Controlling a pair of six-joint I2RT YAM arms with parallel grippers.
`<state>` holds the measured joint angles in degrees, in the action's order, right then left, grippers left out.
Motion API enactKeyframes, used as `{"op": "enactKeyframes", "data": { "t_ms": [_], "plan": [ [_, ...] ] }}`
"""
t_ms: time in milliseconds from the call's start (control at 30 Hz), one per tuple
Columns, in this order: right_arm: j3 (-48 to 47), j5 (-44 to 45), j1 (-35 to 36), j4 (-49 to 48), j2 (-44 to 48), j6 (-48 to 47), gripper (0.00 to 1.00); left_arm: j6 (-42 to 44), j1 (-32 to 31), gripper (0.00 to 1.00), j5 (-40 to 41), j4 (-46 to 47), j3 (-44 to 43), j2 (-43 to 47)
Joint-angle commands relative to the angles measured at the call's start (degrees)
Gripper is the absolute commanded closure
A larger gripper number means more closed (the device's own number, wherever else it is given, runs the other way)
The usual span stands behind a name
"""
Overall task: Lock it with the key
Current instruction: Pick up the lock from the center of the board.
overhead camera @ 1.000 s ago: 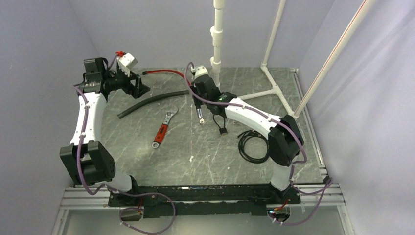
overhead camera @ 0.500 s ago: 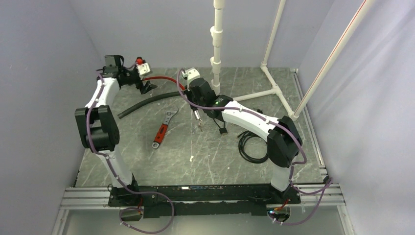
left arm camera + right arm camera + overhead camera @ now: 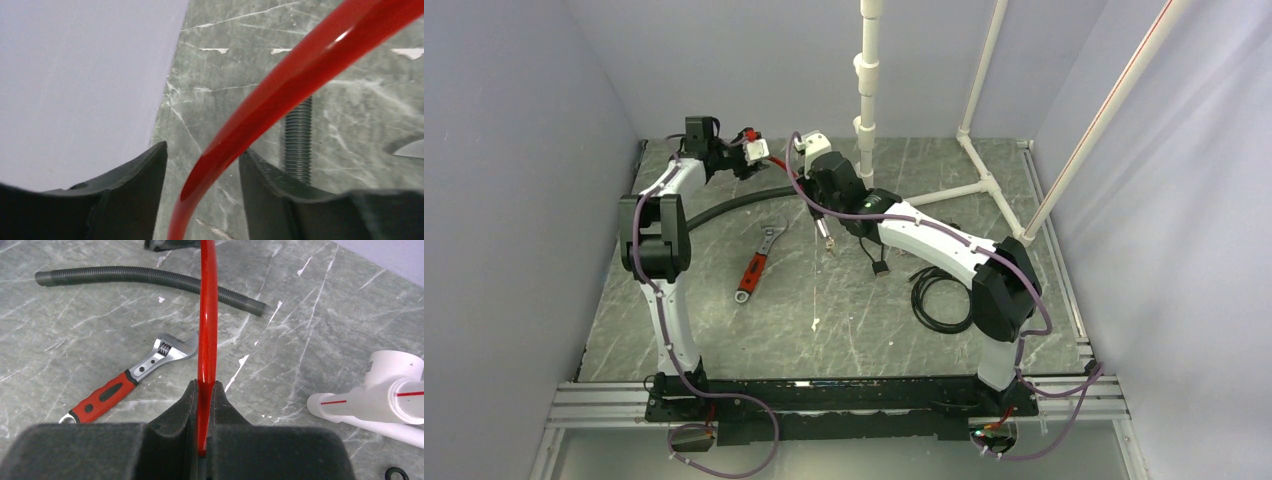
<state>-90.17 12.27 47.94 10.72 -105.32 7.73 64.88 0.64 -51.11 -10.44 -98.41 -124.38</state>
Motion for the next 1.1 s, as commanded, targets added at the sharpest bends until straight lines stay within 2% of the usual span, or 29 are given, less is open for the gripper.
{"op": "enactKeyframes", "data": {
  "t_ms": [0, 67, 133, 167, 333, 400, 533, 667, 800, 900, 1067],
  "plan": [
    [-3.4, -2.3, 0.2, -2.5, 0.5, 1.0, 1.00, -2.5, -0.3, 0.49, 0.6, 8.7, -1.9, 0.3],
    [-3.2, -4.0, -0.3, -2.0, 0.8, 2.1, 1.00, -2.3, -0.3, 0.68, 0.0, 7.7, -1.9, 2.1],
    [-2.9, -6.9, -1.1, -1.3, 1.0, 3.6, 1.00, -2.1, -0.2, 0.97, -0.7, 7.3, -1.1, 4.7],
    [-2.8, -8.8, -1.7, -1.1, 1.1, 4.2, 1.00, -3.1, 0.0, 1.00, -1.1, 8.4, -0.2, 6.3],
    [-1.5, -18.1, -4.0, -1.1, 2.6, 5.6, 1.00, -4.6, 1.6, 1.00, -1.8, 9.9, 2.1, 14.8],
    [-1.0, -20.4, -4.4, -0.7, 3.4, 5.5, 0.94, -4.1, 2.1, 1.00, -2.6, 7.5, 1.2, 18.3],
    [-0.9, -25.3, -6.1, 1.0, 5.8, 5.3, 0.66, -3.0, 2.5, 1.00, -3.4, 1.7, -1.0, 24.9],
    [-0.5, -30.2, -9.5, 3.5, 9.8, 1.9, 0.29, -0.3, 1.7, 1.00, -2.1, -9.1, -5.1, 30.8],
    [1.1, -33.3, -12.6, 5.0, 16.2, -4.0, 0.09, 2.6, -0.2, 1.00, 3.3, -17.7, -9.3, 34.4],
    [3.9, -37.2, -13.9, 4.6, 21.7, -9.6, 0.03, 3.3, -2.7, 1.00, 8.3, -24.7, -12.9, 36.0],
    [9.8, -42.5, -14.1, 3.9, 31.8, -10.5, 0.02, 4.9, -12.8, 1.00, 25.8, -29.6, -13.3, 39.7]
  ]
}}
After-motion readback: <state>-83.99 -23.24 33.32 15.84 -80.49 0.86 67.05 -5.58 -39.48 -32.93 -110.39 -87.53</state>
